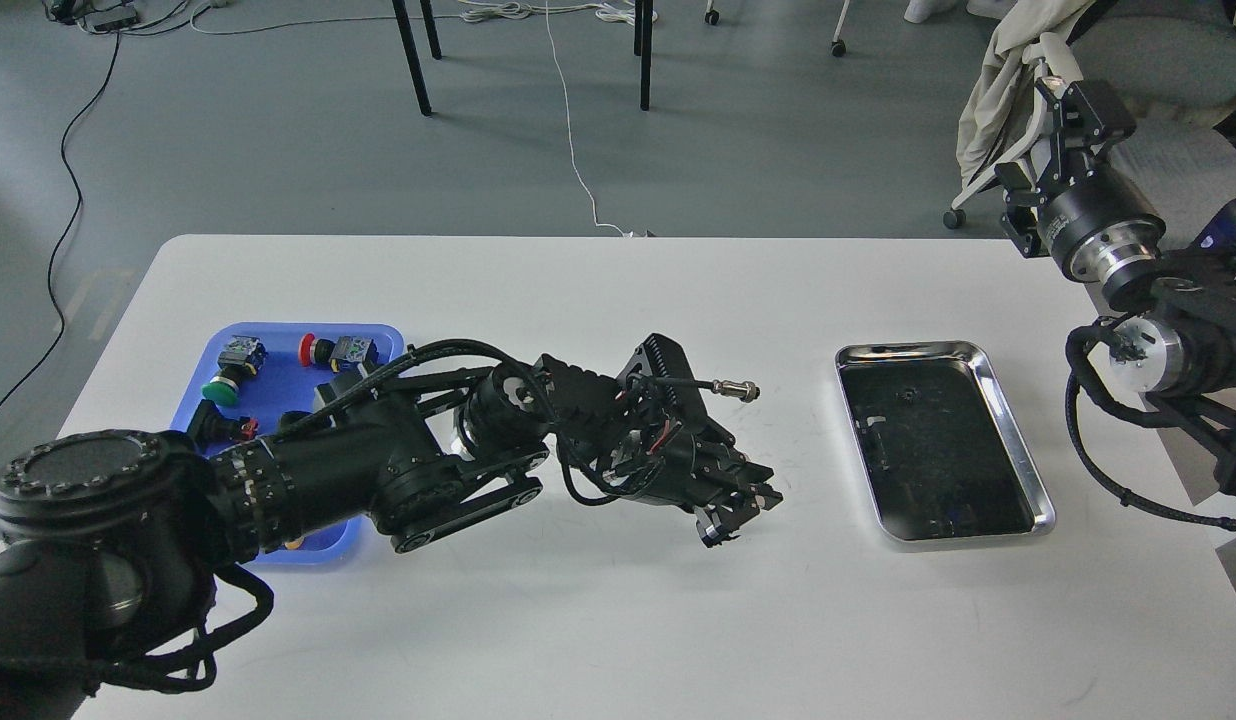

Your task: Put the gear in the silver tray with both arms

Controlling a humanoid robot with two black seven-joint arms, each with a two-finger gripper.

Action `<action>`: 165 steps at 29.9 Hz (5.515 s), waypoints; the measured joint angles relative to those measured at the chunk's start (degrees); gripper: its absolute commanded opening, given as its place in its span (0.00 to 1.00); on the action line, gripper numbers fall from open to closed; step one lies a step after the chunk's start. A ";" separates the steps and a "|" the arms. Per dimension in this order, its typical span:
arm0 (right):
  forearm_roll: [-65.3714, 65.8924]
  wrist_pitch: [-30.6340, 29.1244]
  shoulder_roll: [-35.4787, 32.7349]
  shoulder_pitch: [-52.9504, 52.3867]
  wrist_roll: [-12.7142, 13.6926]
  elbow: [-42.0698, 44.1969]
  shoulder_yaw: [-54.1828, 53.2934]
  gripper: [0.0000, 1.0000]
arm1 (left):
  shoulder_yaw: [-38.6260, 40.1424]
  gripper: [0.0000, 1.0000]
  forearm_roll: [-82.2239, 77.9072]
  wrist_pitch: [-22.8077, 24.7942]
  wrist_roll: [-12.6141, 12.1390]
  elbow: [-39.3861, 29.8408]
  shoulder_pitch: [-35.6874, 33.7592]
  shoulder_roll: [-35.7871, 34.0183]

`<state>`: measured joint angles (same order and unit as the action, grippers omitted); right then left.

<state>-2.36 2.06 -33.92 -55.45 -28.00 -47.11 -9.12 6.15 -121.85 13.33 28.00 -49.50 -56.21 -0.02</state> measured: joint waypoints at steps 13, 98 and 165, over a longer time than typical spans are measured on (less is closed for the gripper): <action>0.13 -0.57 0.08 0.21 0.00 1.42 0.11 0.96 | 0.18 0.10 0.51 -0.39 0.00 6.64 0.45 0.02; 1.22 -0.75 0.97 0.66 0.00 2.24 1.04 0.97 | 1.45 0.42 8.12 -0.85 0.00 5.45 4.33 0.02; 76.17 -7.04 -2.76 -15.33 0.00 -22.14 18.10 0.97 | 5.32 0.96 92.75 8.10 0.00 16.08 8.79 -39.54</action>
<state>73.81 -4.98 -36.68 -70.78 -28.00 -69.25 8.98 11.47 -29.09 21.43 28.00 -33.42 -47.42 -39.56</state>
